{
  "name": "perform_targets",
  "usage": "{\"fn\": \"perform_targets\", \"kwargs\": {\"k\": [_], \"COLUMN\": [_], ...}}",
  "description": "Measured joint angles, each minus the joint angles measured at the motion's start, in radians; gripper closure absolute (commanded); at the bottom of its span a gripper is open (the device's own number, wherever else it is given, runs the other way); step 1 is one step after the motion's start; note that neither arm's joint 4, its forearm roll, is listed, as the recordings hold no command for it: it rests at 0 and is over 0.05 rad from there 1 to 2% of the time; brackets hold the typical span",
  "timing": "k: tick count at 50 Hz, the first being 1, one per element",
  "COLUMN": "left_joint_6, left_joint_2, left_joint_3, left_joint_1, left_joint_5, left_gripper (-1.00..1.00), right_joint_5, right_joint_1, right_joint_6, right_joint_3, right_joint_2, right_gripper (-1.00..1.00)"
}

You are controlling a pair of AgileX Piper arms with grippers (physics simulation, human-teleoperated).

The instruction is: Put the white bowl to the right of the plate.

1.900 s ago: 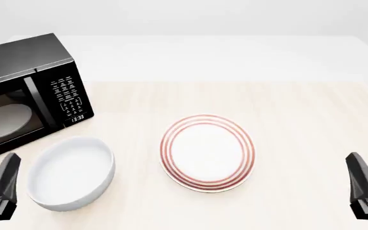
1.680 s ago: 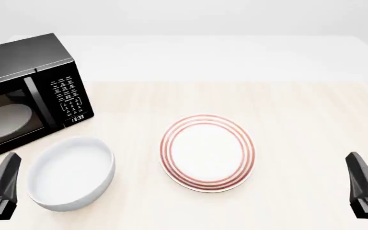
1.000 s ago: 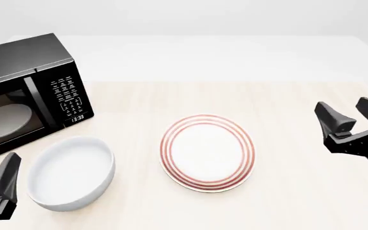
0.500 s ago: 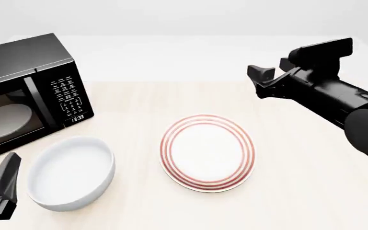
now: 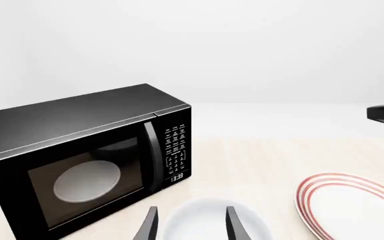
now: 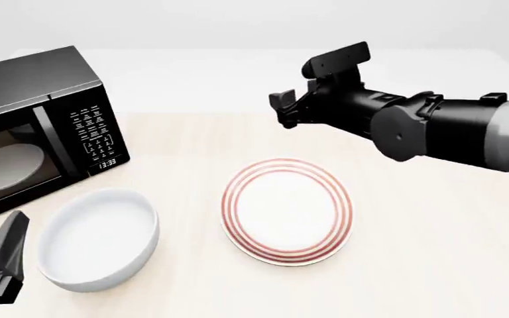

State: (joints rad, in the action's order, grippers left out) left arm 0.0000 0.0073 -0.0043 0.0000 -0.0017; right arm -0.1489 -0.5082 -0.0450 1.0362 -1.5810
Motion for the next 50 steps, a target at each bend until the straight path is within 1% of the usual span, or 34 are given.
{"fn": "perform_targets", "kwargs": {"k": [15, 23, 33, 50], "left_joint_6": [0.0, 0.0, 0.0, 0.0], "left_joint_2": [0.0, 0.0, 0.0, 0.0], "left_joint_3": [0.0, 0.0, 0.0, 0.0], "left_joint_1": [0.0, 0.0, 0.0, 0.0], "left_joint_5": [0.0, 0.0, 0.0, 0.0], "left_gripper": [-1.0, -1.0, -1.0, -1.0], "right_joint_5": [0.082, 0.112, 0.136, 0.165], "right_joint_1": [-0.101, -0.15, -0.195, -0.251], "right_joint_6": [0.016, 0.025, 0.034, 0.045], "right_joint_3": [0.17, 0.24, 0.29, 0.336], "right_joint_2": [-0.162, -0.227, -0.273, -0.31], "right_gripper": [-1.0, -1.0, -1.0, -1.0]}}
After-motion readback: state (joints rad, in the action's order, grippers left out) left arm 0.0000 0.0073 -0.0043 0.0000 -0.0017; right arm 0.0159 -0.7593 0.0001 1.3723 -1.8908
